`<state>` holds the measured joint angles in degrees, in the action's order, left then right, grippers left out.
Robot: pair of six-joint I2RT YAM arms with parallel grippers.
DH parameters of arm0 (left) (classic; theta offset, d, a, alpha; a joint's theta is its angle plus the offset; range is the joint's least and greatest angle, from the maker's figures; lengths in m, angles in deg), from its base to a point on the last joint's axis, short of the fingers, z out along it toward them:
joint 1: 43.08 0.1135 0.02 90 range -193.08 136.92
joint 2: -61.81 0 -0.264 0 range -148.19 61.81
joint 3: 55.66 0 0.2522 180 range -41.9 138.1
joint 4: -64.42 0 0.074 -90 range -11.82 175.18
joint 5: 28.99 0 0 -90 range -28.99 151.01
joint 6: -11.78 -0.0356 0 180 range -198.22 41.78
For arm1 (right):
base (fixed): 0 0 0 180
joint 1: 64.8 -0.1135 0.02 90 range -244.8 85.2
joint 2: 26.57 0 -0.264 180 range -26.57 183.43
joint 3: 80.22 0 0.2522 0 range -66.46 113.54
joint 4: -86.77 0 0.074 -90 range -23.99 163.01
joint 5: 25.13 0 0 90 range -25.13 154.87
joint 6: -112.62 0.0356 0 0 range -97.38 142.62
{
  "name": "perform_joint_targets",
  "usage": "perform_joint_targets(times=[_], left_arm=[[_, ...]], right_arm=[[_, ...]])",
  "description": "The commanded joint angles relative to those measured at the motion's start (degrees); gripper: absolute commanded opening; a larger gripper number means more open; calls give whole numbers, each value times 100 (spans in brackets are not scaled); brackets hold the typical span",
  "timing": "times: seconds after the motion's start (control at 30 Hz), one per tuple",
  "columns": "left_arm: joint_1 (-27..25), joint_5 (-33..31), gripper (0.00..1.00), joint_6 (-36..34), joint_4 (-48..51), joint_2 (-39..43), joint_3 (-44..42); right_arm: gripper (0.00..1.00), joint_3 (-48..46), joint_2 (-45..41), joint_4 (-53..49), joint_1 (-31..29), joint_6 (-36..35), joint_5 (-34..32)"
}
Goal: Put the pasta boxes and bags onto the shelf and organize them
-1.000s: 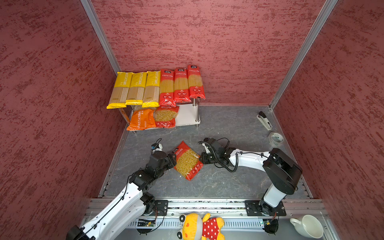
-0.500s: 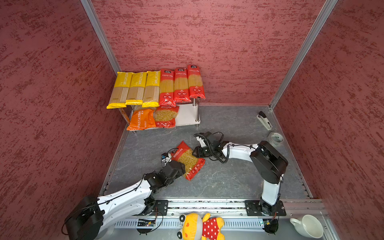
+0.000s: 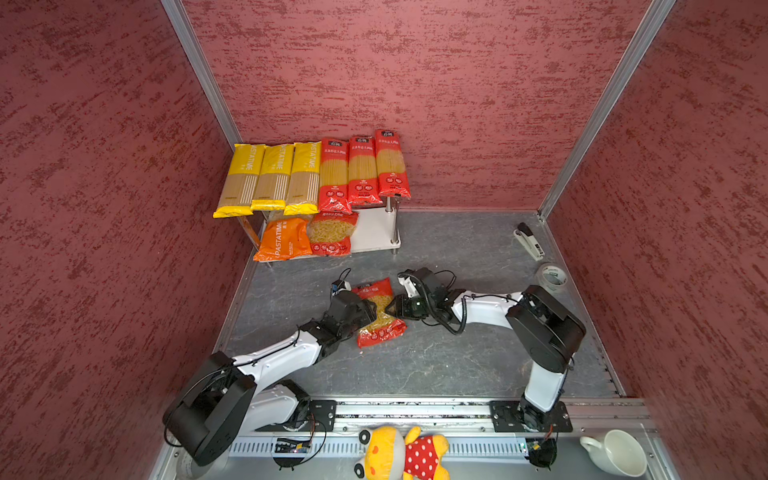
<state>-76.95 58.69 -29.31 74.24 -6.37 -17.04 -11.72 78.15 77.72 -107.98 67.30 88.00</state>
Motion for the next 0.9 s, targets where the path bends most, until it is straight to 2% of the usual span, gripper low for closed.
perform_joint_targets(times=[0.0, 0.13, 0.33, 0.67, 0.87], left_arm=[[131, 430, 65, -399, -20, 177, 91], [482, 476, 69, -434, 540, 770, -220], [749, 631, 71, -405, 851, 1403, -569], [289, 728, 67, -362, -245, 368, -512], [109, 849, 56, -465, -689, -283, -316]], right_arm=[[56, -70, -256, -201, 115, 140, -427], [59, -6, -374, -701, 134, 74, -1074], [61, 29, -292, -434, 112, 267, -967], [60, 376, 99, -87, -273, 455, -590], [47, 540, 284, 31, -419, 452, -441]])
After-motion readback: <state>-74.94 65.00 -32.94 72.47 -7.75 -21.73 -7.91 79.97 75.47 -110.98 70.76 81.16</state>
